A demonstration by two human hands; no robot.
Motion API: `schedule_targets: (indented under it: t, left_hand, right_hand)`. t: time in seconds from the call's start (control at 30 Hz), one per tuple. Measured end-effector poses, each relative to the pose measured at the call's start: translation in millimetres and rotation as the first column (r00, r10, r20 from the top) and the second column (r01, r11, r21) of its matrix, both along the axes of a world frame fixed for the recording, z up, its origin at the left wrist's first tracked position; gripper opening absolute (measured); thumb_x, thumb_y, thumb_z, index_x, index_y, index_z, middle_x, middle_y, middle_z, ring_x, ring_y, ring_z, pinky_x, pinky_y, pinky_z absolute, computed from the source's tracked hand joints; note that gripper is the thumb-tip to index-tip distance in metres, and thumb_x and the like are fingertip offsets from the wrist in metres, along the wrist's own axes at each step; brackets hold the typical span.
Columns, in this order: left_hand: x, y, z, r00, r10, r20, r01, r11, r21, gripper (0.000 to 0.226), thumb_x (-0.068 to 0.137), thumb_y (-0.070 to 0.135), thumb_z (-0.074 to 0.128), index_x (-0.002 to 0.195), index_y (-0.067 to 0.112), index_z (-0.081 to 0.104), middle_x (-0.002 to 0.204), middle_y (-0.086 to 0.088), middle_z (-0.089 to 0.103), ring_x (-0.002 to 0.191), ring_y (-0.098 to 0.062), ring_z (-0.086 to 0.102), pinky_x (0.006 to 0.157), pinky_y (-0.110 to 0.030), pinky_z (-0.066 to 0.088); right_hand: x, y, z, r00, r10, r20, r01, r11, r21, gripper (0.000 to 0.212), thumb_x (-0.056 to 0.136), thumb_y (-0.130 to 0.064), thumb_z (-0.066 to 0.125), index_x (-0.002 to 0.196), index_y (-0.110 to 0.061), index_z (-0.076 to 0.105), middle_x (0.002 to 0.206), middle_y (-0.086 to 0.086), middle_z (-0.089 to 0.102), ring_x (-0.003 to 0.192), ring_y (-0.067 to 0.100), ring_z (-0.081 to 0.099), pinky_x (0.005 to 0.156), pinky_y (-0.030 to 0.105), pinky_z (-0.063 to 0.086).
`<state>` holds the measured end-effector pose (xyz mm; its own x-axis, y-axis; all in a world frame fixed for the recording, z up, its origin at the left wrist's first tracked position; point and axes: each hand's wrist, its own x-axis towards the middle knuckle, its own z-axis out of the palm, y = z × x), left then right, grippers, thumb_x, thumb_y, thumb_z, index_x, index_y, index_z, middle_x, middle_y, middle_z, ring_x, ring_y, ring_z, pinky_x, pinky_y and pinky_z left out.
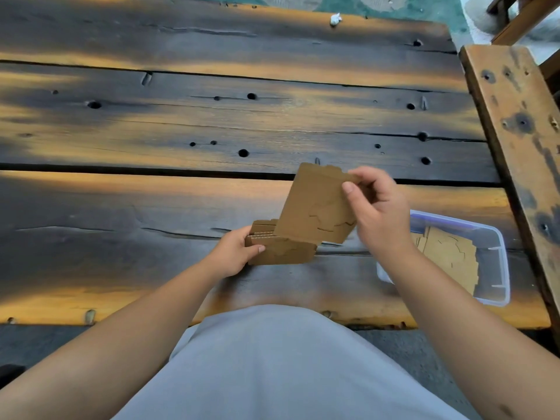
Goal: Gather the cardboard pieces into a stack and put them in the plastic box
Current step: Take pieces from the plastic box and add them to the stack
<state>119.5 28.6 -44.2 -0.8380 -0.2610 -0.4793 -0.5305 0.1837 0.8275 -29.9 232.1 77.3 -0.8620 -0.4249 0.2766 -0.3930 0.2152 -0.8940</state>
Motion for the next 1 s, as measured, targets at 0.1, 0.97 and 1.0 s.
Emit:
schedule_targets:
  t: [0.1,0.97,1.0]
  left_hand:
    - [-0.7,-2.6,0.9,0.999,-0.029,0.013,0.029,0.999,0.014,0.033,0.093,0.01,0.061,0.105,0.041,0.059,0.096,0.024,0.069,0.084,0.009,0.064,0.064,-0.006,0.046]
    - [10.3,6.2,-6.3,0.983,-0.177,-0.055,0.166,0.973,-0.161,0.039,0.085,0.01,0.068,0.116,0.031,0.059,0.102,0.011,0.067,0.092,-0.003,0.06,0.081,-0.011,0.043]
    - [9.1,2.9,-5.8,0.984,-0.172,-0.055,0.161,0.974,-0.162,0.037,0.085,0.009,0.067,0.116,0.028,0.06,0.105,0.009,0.068,0.097,-0.005,0.061,0.086,-0.016,0.045]
  right_hand:
    - [-6.7,1.0,6.3,0.954,0.23,-0.194,-0.166,0.941,0.296,0.027,0.079,-0.007,0.064,0.104,-0.015,0.067,0.094,-0.008,0.063,0.084,-0.001,0.05,0.078,0.011,0.037]
    - [39.9,-25.1,-80.9,0.778,0.56,-0.283,-0.193,0.642,0.742,0.065,0.073,-0.039,0.077,0.129,-0.013,0.054,0.11,0.009,0.06,0.094,0.029,0.053,0.077,0.04,0.045]
    - [35.5,-19.9,-81.9,0.81,0.518,-0.275,-0.193,0.678,0.709,0.054,0.08,-0.037,0.071,0.126,-0.013,0.056,0.11,0.008,0.061,0.097,0.028,0.052,0.081,0.04,0.043]
